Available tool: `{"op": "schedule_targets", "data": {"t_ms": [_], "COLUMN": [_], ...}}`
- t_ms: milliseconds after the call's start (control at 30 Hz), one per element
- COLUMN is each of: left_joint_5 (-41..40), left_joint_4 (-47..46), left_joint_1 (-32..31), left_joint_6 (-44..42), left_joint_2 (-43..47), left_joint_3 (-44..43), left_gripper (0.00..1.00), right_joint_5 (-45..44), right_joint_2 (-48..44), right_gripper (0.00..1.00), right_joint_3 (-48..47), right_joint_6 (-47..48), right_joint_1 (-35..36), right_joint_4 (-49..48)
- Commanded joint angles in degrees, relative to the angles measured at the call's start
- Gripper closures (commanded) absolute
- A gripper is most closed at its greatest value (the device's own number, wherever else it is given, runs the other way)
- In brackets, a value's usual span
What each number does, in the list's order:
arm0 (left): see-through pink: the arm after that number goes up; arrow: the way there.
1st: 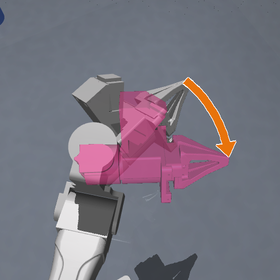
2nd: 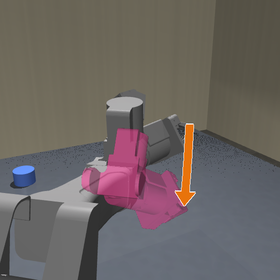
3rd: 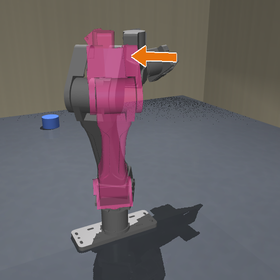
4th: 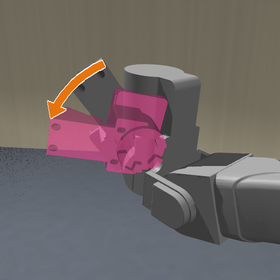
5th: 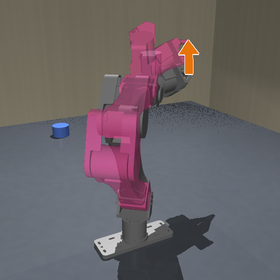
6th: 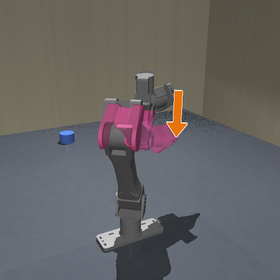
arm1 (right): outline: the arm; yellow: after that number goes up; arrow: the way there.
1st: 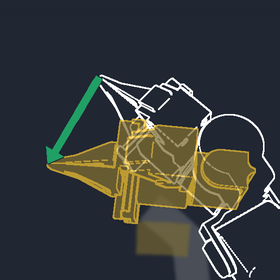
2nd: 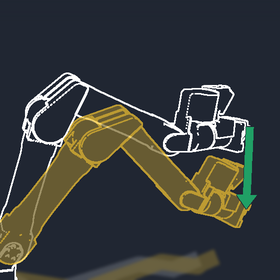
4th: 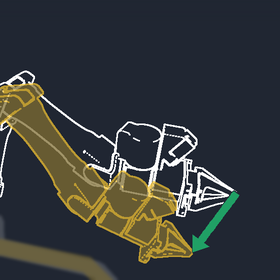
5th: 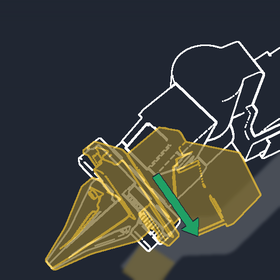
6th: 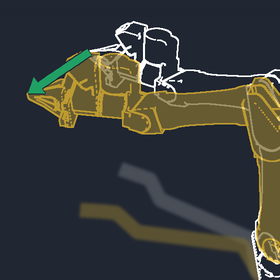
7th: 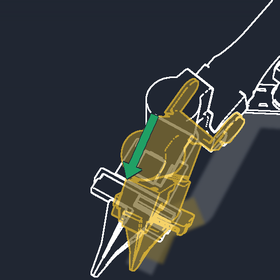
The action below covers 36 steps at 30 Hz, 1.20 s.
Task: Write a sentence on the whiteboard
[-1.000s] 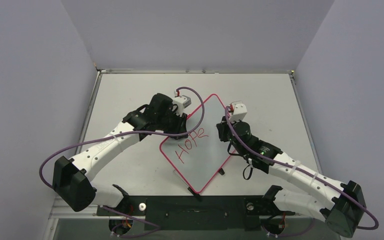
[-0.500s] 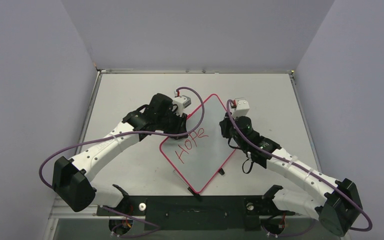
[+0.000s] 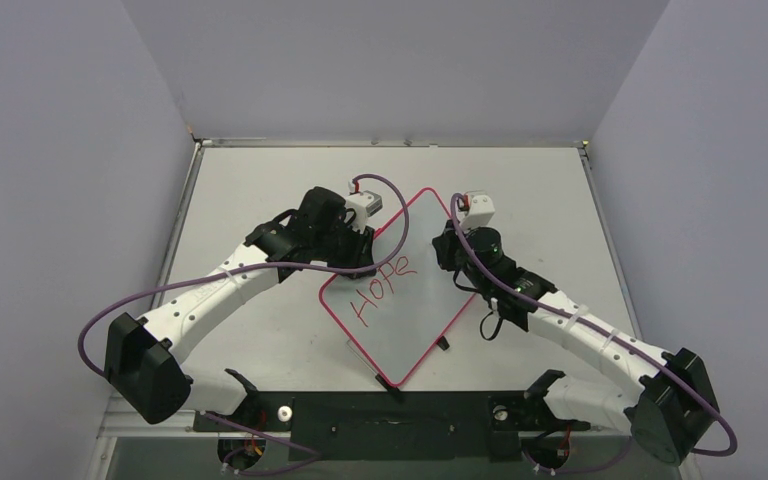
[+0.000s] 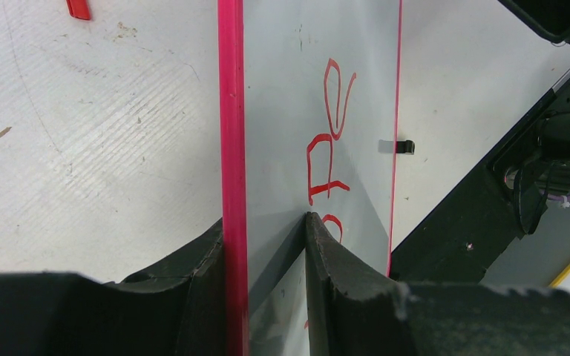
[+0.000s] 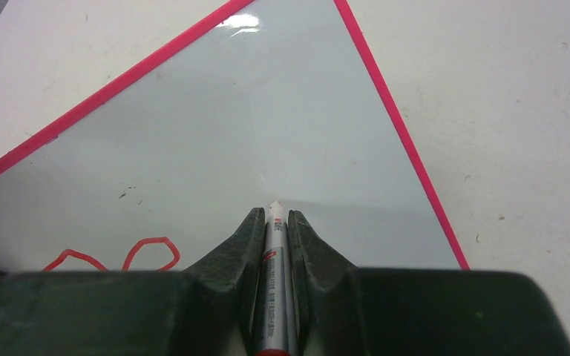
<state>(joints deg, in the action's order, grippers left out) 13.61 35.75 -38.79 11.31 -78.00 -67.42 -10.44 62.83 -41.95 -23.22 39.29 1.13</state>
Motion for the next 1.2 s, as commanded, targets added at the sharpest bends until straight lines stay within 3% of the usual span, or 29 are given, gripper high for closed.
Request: {"op": "schedule_targets", "data": {"t_ms": [0, 600, 967, 1167], "left_joint_5": [-11.94, -12.14, -12.39, -12.28], "left_joint_4": [4.13, 4.08, 4.09, 4.20], "left_joint_1": [-0.50, -0.43, -0.45, -0.48], "left_joint_6": [-9.69, -9.67, -9.72, -9.72], "left_joint_2": [-0.46, -0.34, -0.47, -0.40], "left_joint_3": [1.76, 1.83, 1.85, 1.81], "left_gripper": [1.00, 1.00, 1.00, 1.00], "right_joint_5": [0.99, 3.08, 7.29, 6.46], "right_joint_2": [0.84, 2.40, -6.61, -6.48], "right_gripper": [1.00, 1.00, 1.00, 1.00], "right_joint_3": [-3.23, -6.08, 0.58, 0.21], "right_joint_6": [-0.21, -0.84, -1.37, -2.48], "right_joint_1": [-0.66, -1.54, 2.24, 3.19], "right_joint_4": [-3.83, -4.85, -4.92, -5.20]}}
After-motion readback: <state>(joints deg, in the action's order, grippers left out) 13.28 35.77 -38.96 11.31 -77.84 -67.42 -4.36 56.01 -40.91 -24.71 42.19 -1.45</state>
